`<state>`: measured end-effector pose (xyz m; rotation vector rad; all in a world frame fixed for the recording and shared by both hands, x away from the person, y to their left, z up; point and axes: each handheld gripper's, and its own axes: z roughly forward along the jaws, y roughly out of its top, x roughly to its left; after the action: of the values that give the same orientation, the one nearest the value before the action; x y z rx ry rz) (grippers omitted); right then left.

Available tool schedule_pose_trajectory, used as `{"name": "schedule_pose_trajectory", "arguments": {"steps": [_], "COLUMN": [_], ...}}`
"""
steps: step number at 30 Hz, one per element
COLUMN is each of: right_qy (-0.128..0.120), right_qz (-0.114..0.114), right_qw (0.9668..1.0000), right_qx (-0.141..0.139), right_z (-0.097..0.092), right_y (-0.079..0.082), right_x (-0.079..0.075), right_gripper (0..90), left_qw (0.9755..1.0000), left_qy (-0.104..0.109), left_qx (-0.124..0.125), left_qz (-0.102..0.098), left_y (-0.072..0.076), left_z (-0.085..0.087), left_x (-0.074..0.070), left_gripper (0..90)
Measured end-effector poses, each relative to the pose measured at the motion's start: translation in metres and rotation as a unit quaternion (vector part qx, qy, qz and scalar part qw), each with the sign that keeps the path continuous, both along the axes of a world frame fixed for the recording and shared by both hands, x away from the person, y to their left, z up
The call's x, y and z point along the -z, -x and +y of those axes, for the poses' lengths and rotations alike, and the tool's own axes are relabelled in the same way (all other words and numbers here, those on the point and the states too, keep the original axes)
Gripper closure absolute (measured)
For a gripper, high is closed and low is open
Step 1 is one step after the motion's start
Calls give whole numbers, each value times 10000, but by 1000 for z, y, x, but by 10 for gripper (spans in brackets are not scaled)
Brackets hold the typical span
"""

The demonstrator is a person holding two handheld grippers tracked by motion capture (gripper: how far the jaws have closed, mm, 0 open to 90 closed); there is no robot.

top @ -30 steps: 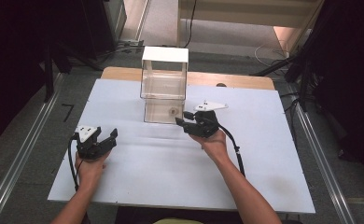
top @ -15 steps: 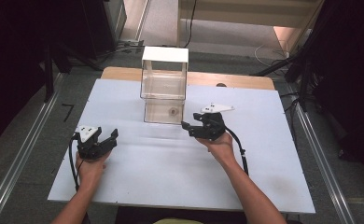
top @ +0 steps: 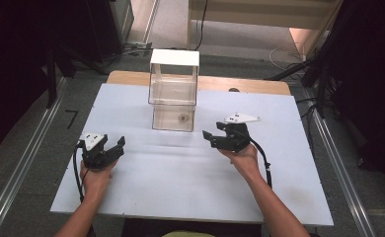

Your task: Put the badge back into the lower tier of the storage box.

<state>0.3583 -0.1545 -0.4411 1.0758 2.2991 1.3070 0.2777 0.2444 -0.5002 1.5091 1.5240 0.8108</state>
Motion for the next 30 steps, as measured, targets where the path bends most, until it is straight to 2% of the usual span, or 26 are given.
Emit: {"name": "schedule_pose_trajectory", "arguments": {"steps": [30], "right_qy": [144], "right_qz": [-54], "right_qw": [9983], "right_qx": [562], "right_z": [-74], "right_y": [25], "right_x": [12], "right_gripper": [306], "left_qw": [10000], "left_qy": [9], "left_qx": [13], "left_qz": [5], "left_y": [1], "left_z": [-3], "left_x": [-1], "left_gripper": [346]}}
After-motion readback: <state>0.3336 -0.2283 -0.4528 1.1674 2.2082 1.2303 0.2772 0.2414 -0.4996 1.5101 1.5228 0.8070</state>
